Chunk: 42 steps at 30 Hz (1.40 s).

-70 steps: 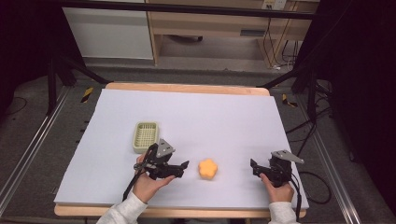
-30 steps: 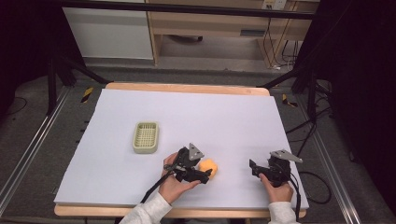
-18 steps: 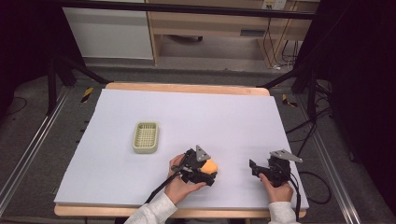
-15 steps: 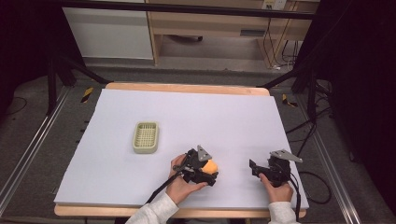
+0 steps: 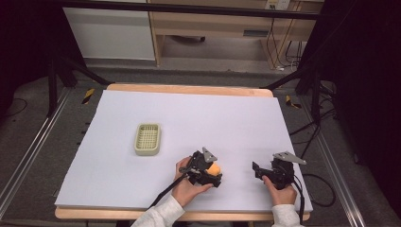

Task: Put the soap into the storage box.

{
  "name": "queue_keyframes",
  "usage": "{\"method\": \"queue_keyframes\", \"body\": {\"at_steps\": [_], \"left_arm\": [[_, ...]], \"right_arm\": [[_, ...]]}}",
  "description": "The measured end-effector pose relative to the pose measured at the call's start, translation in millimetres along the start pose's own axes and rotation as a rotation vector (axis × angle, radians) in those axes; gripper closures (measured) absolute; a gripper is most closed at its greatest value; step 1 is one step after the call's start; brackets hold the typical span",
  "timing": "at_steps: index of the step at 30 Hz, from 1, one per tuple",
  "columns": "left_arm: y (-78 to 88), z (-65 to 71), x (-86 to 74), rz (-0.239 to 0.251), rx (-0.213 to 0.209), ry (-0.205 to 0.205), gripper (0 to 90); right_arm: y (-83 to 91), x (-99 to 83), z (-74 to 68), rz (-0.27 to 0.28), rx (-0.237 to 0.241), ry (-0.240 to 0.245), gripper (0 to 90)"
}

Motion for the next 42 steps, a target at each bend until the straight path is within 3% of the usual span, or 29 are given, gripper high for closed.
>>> {"method": "queue_keyframes", "body": {"at_steps": [16, 29, 42], "left_arm": [[-8.7, -2.1, -4.2, -0.004, 0.004, 0.030, 21.4], [-10.4, -0.4, -4.1, 0.003, 0.053, 0.055, 24.7], [-9.1, -0.4, -3.9, 0.020, 0.044, 0.060, 25.1]], "right_arm": [[-0.2, 0.0, 0.2, -0.001, 0.001, 0.003, 11.8], [-0.1, -0.1, -0.1, -0.002, 0.000, 0.004, 11.8], [0.0, 0.1, 0.5, -0.001, 0.000, 0.003, 11.8]]}}
Point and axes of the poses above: each handheld gripper's, and its own axes: y roughly backward along the jaws, x roughly out of its top, z roughly to its right, the point moved 9 cm from there along -y, roughly forward along the jaws, and after that the axes turned 15 degrees about -x, right-handed, at the moved point
